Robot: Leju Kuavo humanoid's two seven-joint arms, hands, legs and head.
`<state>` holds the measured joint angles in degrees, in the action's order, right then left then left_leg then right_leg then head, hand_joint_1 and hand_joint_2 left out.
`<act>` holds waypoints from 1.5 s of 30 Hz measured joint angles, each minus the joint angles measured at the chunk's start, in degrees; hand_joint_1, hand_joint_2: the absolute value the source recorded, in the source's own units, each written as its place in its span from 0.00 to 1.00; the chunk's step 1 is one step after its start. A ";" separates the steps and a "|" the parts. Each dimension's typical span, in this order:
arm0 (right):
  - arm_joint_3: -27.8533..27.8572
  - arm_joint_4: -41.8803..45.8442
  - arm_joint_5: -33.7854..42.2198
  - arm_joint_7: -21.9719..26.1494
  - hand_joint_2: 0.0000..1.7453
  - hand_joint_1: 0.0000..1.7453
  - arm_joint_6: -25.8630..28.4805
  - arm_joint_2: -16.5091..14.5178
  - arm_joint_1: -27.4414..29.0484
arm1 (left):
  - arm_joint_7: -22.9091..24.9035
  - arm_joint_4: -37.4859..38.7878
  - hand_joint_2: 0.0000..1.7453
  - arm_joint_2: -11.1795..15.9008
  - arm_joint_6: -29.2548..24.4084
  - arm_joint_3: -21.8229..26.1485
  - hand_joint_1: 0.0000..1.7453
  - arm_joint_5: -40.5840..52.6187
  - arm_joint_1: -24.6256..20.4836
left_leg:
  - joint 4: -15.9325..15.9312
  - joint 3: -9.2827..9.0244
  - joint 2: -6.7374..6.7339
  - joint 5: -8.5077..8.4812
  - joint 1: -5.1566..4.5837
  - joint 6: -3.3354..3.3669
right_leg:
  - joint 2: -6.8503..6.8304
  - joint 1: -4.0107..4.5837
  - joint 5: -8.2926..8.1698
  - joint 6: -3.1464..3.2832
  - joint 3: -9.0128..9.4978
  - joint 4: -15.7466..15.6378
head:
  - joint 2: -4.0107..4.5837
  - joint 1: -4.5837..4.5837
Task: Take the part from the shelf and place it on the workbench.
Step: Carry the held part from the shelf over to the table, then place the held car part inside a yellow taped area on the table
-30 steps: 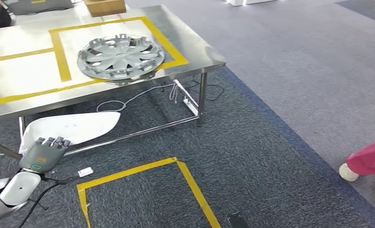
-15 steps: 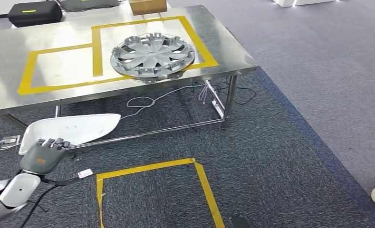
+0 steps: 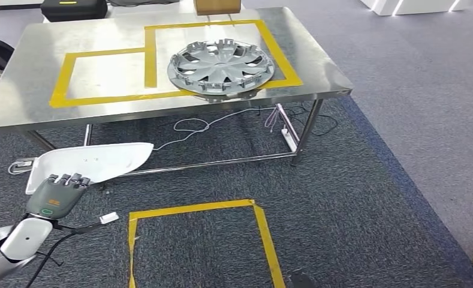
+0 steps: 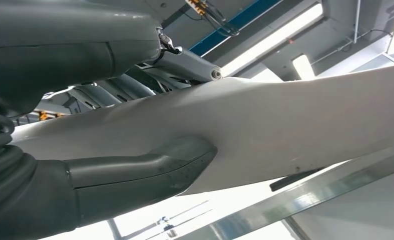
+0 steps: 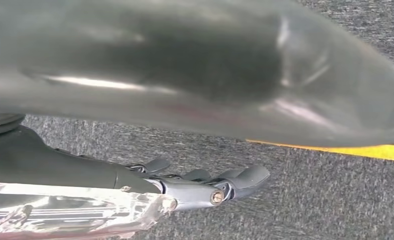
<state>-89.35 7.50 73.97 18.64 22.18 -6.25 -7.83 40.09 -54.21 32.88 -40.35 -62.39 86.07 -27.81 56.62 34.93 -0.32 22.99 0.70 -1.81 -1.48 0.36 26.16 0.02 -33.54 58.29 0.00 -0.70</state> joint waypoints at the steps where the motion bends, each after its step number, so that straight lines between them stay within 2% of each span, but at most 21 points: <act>1: 0.00 0.00 0.02 0.00 0.00 0.00 0.00 0.00 -0.01 | 0.00 0.00 1.00 -0.01 0.00 -0.02 1.00 0.00 0.00 | 0.00 0.01 0.00 0.01 -0.01 0.15 | 0.00 -0.02 -0.13 -0.32 0.26 -0.22 | 0.00 0.00; 4: 0.00 0.00 0.03 -0.01 0.00 0.00 -0.01 0.00 0.02 | 0.00 0.00 1.00 -0.01 0.00 -0.11 1.00 0.00 0.00 | 0.01 0.07 0.00 -0.07 -0.06 0.43 | 0.03 -0.09 -0.46 -1.13 0.79 -0.60 | 0.00 -0.02; 7: 0.00 0.00 0.03 0.01 0.00 0.00 -0.05 0.00 0.02 | 0.00 0.00 1.00 0.00 0.00 -0.34 1.00 0.00 -0.01 | 0.02 0.10 -0.01 -0.11 -0.10 0.49 | 0.04 -0.14 -0.54 -1.40 0.78 -0.67 | 0.00 -0.03; 23: 0.00 0.00 0.03 0.05 0.00 0.00 -0.15 0.00 -0.01 | 0.00 0.00 1.00 0.06 0.00 -1.09 1.00 0.00 0.00 | 0.00 0.09 -0.01 -0.31 0.01 0.50 | 0.04 -0.03 -0.54 -1.53 0.67 -0.51 | 0.00 -0.04; 25: 0.00 0.00 0.05 0.04 0.00 0.00 -0.11 -0.03 -0.01 | 0.00 0.00 1.00 0.11 -0.01 -1.10 1.00 0.00 0.01 | -0.37 0.14 0.03 0.17 -0.08 1.08 | -0.06 -0.21 -1.28 -2.15 0.82 -0.16 | 0.00 -0.04; 27: 0.00 0.00 0.11 0.02 0.00 0.00 -0.06 -0.08 -0.03 | 0.00 -0.01 1.00 0.19 -0.02 -0.90 1.00 0.00 -0.03 | -1.43 -0.71 0.26 0.87 -0.02 2.12 | 0.05 -0.45 -2.05 -3.08 0.57 0.83 | 0.00 0.02; 28: 0.00 0.00 0.14 0.01 0.00 0.00 -0.05 -0.09 -0.09 | 0.00 -0.02 1.00 0.18 -0.01 -0.70 1.00 0.00 -0.12 | -1.96 -1.38 0.41 1.05 0.09 2.51 | 0.37 -0.52 -1.71 -3.26 -0.03 2.08 | 0.01 0.11; 30: 0.00 0.00 0.20 0.01 0.00 0.00 -0.03 -0.08 -0.17 | 0.00 -0.03 1.00 0.07 0.01 -0.23 1.00 0.00 -0.38 | -2.33 -2.38 0.76 0.99 0.29 2.87 | 1.20 -0.67 1.12 -3.15 -2.66 7.02 | 0.02 0.42; 32: 0.00 0.00 0.26 -0.01 0.00 0.00 -0.01 -0.07 -0.11 | 0.00 -0.04 1.00 -0.19 0.02 -0.02 1.00 0.00 -0.41 | -2.26 -2.71 1.11 1.23 0.45 2.64 | 1.54 -0.92 4.24 -3.28 -6.72 14.06 | 0.02 0.58; 33: 0.00 0.00 0.28 -0.02 0.00 0.00 -0.01 -0.07 -0.05 | 0.00 -0.04 1.00 -0.32 0.03 0.01 1.00 0.00 -0.29 | -2.21 -2.93 1.30 1.46 0.65 2.32 | 1.59 -1.10 4.63 -3.52 -8.15 15.95 | 0.02 0.58; 34: 0.00 0.00 0.29 -0.02 0.00 0.00 0.00 -0.07 -0.01 | 0.00 -0.04 1.00 -0.41 0.03 0.01 1.00 0.00 -0.16 | -2.12 -3.27 1.47 1.78 0.99 1.87 | 1.60 -1.37 3.80 -3.85 -8.53 15.68 | 0.02 0.60; 35: 0.00 0.00 0.29 -0.02 0.00 0.00 0.01 -0.05 0.01 | 0.00 -0.04 1.00 -0.50 0.04 0.02 1.00 0.00 -0.08 | -1.95 -3.73 1.63 2.20 1.46 1.30 | 1.60 -1.77 1.87 -4.51 -7.78 13.23 | 0.02 0.58; 36: 0.00 0.01 0.29 -0.02 0.00 0.00 0.01 -0.05 0.04 | 0.00 -0.04 1.00 -0.56 0.04 0.04 1.00 0.00 -0.06 | -1.62 -4.22 1.78 2.79 1.95 0.59 | 1.69 -2.36 -0.47 -5.42 -6.33 9.46 | 0.02 0.67; 37: 0.00 0.03 0.30 -0.02 0.00 0.00 0.00 -0.10 0.05 | 0.00 -0.05 1.00 -0.58 0.04 0.09 1.00 0.00 -0.10 | -1.13 -4.56 1.92 3.42 2.32 -0.18 | 2.07 -2.76 -1.71 -6.29 -4.93 5.98 | 0.02 0.99; 38: 0.00 0.05 0.31 -0.04 0.00 0.00 -0.01 -0.11 0.00 | 0.00 -0.08 1.00 -0.60 0.03 0.15 1.00 0.00 -0.14 | -0.64 -4.62 2.00 3.98 2.49 -0.87 | 2.40 -3.02 -1.83 -6.23 -3.78 3.55 | 0.02 1.34; 39: 0.01 0.07 0.33 -0.05 0.00 0.00 -0.01 -0.13 -0.03 | 0.00 -0.13 1.00 -0.58 0.03 0.22 1.00 0.00 -0.17 | -0.32 -4.56 2.09 4.48 2.56 -1.37 | 2.76 -3.11 -1.37 -5.67 -3.24 2.48 | 0.01 1.55; 40: 0.01 0.08 0.36 -0.06 0.00 0.00 -0.01 -0.14 -0.03 | 0.00 -0.20 1.00 -0.55 0.02 0.28 1.00 0.00 -0.18 | -0.19 -4.57 2.17 4.67 2.54 -1.71 | 2.98 -2.91 -0.38 -4.68 -3.10 2.53 | 0.01 1.58; 41: 0.02 0.07 0.37 -0.07 0.00 0.00 0.02 -0.09 -0.02 | 0.00 -0.27 1.00 -0.56 0.02 0.34 1.00 0.00 -0.17 | -0.13 -4.56 2.19 4.65 2.59 -1.95 | 2.95 -2.83 -0.06 -3.53 -2.83 2.74 | 0.00 1.42; 42: 0.02 0.07 0.38 -0.04 0.00 0.00 0.05 -0.09 0.05 | 0.00 -0.34 1.00 -0.57 0.02 0.42 1.00 0.00 -0.19 | 0.56 -4.31 2.05 4.14 2.71 -2.13 | 2.98 -2.75 -0.07 -2.96 -2.54 2.80 | 0.00 1.15; 43: 0.02 0.07 0.38 -0.03 0.00 0.00 0.10 -0.09 0.09 | 0.00 -0.45 1.00 -0.60 0.00 0.50 1.00 0.00 -0.23 | 2.35 -3.39 1.68 3.21 2.71 -2.29 | 2.95 -2.65 0.19 -2.45 -2.02 2.67 | 0.00 1.00; 45: 0.02 0.07 0.38 0.00 0.00 0.00 0.16 -0.09 0.08 | 0.00 -0.63 1.00 -0.66 -0.01 0.62 1.00 0.00 -0.30 | 8.71 0.90 0.88 2.08 2.51 -2.27 | 2.92 -2.44 0.80 -1.60 -0.48 1.80 | 0.00 0.82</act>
<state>-89.33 7.56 74.36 18.64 22.34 -6.34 -7.75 40.09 -54.83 32.22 -40.36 -61.77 86.07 -28.11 65.33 35.83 0.56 25.07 3.21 -4.08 1.44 -2.09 26.96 -1.58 -34.02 60.09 0.00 0.13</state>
